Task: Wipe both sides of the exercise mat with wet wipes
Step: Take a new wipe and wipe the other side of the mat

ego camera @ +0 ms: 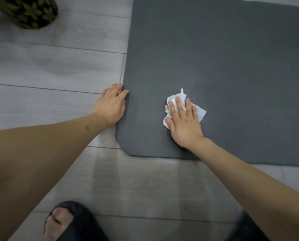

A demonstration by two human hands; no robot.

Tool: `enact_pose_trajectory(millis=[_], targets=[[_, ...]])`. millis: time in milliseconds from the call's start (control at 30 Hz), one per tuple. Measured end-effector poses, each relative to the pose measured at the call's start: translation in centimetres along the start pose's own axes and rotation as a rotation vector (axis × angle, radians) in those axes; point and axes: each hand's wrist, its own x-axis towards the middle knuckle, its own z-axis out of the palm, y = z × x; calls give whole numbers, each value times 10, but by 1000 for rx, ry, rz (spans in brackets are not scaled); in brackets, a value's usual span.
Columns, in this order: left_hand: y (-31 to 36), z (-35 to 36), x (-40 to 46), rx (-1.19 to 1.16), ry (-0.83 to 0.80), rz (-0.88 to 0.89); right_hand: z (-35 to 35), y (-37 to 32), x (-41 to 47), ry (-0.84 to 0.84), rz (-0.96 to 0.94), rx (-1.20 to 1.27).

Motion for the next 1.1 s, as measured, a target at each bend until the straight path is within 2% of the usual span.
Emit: enact_pose_trajectory(millis=[133,300,533,633,800,867,967,1100], targets=[[-23,-13,-23,14,25,-99,8,-73,23,-38,-325,-76],[-37,-20,-40,22,41,-166,18,-83,-5,-50,-730,-211],[-42,-23,-38,10,44,-179,9,-79,18,-91,-932,-247],[-50,-28,-27,-7,55,-193,-7,-82,71,-98,-878,-240],[-55,-36,-19,-52,91,-276,-57,-75,222,-79,-341,-86],[-51,-34,-17,-72,102,-292,-68,-68,254,-76,-239,-77],[-43,-30,-16,-73,98,-286,-60,-73,241,-80,-278,-83],[-31,-25,-22,-61,53,-307,-22,-79,113,-85,-581,-131]])
